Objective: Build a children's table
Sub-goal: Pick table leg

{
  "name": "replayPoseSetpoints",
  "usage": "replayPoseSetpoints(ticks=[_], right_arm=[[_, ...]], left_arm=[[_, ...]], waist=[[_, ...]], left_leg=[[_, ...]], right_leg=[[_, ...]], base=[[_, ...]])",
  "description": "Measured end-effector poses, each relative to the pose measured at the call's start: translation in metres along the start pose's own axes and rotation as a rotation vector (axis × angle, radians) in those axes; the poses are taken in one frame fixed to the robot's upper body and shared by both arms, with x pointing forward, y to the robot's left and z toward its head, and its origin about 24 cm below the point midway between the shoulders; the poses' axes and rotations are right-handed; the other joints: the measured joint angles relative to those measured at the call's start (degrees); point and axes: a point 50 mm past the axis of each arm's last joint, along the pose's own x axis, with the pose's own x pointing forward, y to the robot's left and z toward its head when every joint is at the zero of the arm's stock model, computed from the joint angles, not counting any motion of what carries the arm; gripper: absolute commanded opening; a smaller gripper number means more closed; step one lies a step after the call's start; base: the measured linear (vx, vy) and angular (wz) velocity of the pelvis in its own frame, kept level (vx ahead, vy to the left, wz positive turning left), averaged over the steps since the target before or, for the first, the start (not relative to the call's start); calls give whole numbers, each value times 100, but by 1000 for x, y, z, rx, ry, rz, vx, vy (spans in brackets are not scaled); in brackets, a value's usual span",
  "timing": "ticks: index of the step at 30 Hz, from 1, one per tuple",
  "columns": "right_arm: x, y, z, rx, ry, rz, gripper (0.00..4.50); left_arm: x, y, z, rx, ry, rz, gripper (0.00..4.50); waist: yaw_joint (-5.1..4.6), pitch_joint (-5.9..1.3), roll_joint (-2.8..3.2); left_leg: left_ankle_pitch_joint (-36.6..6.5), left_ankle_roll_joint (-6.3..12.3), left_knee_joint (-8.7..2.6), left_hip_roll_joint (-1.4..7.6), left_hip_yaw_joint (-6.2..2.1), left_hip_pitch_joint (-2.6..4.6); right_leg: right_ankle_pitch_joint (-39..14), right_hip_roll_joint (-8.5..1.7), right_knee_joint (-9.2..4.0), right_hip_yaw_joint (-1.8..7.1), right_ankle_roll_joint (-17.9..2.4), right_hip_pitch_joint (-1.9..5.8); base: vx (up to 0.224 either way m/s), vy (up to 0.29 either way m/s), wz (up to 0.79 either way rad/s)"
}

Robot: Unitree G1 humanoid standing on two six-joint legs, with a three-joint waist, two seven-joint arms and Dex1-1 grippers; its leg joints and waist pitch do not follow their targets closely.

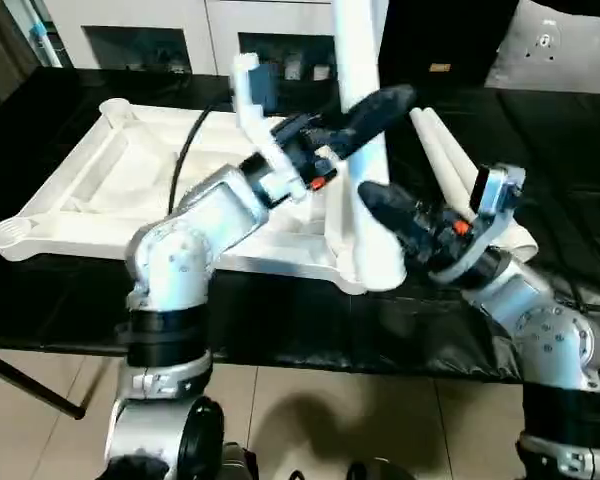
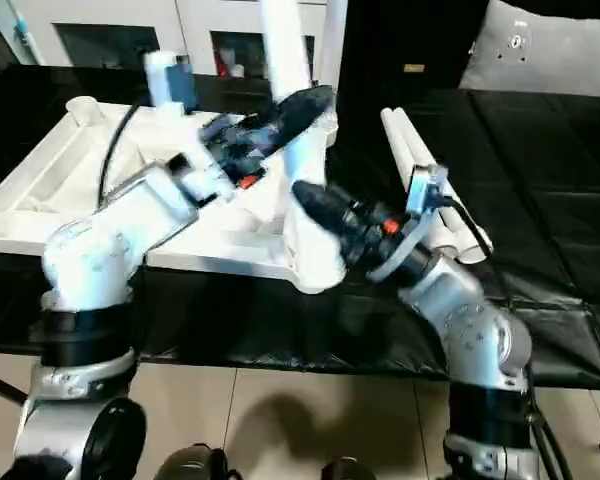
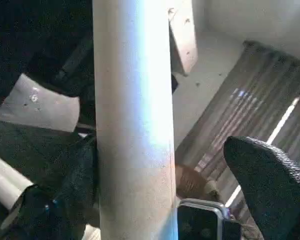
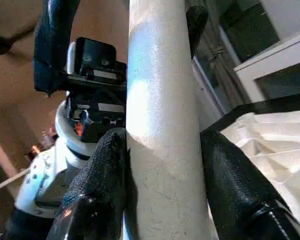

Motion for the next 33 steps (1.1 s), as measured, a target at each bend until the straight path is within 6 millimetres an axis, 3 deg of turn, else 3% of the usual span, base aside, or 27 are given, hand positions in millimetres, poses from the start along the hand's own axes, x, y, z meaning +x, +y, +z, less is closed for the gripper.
replayPoseSetpoints(ticks=[29,31,33], right_arm=[[1,7,-2,1,20,55,182],[2,6,-2,-27,35,38,238],[4,3,-2,-66,51,-12,254]], left_arm=[[-11,3,4,23,4,-33,193],[-12,4,5,41,9,-17,186],[-11,7,5,89,19,28,183]], waist=[[13,-10,-2],[12,-11,-3],[9,-11,-4]], left_leg=[[27,-32,1,0,0,-2],[27,-32,1,0,0,-1],[29,-34,1,1,-1,-1]], right_leg=[[47,-4,-4,1,20,3],[47,-4,-4,1,20,3],[49,-4,-3,1,21,4]], base=[[0,0,0],[0,0,0],[0,0,0]])
